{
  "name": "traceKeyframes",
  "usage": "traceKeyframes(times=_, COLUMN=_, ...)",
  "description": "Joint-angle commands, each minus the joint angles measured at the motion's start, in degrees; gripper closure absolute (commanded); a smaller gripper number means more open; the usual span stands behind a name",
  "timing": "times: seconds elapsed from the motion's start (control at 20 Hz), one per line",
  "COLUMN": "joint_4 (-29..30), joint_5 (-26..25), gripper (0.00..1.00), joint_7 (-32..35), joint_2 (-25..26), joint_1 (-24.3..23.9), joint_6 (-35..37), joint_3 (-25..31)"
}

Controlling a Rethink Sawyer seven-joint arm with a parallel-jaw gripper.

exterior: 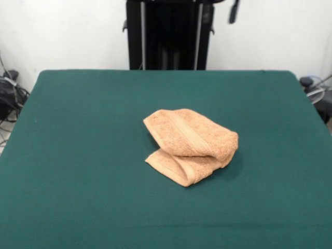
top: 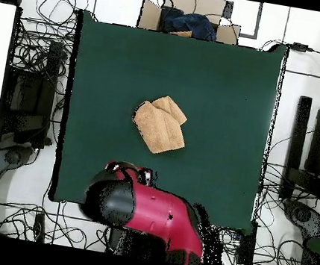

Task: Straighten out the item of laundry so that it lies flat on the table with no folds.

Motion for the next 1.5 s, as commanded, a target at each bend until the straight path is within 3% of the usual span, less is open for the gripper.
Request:
traceKeyframes(times=0.05, joint_4=1.63, joint_5=-6.4, gripper=0.0, joint_7=-1.33, joint_2=6.82, joint_1=-7.28, joint_6=-6.11, joint_3=3.78)
traceKeyframes(times=0.2, joint_4=0.94, joint_5=-9.25, gripper=0.0, joint_7=-2.59, joint_2=9.45, joint_1=-11.11, joint_6=-8.37, joint_3=5.07)
traceKeyframes(times=0.4, joint_4=-2.45, joint_5=-14.95, gripper=0.0, joint_7=0.32, joint_2=12.75, joint_1=-10.74, joint_6=-8.82, joint_3=0.71)
traceKeyframes(times=1.0, joint_4=-10.02, joint_5=-22.24, gripper=0.0, joint_7=0.6, joint_2=30.01, joint_1=-18.77, joint_6=-14.66, joint_3=5.05)
traceKeyframes(times=1.3, joint_4=-13.77, joint_5=-23.62, gripper=0.0, joint_7=0.29, joint_2=32.36, joint_1=-19.27, joint_6=-12.69, joint_3=6.79)
traceKeyframes(times=1.5, joint_4=-12.76, joint_5=-23.73, gripper=0.0, joint_7=1.48, joint_2=31.1, joint_1=-19.11, joint_6=-12.4, joint_3=6.88)
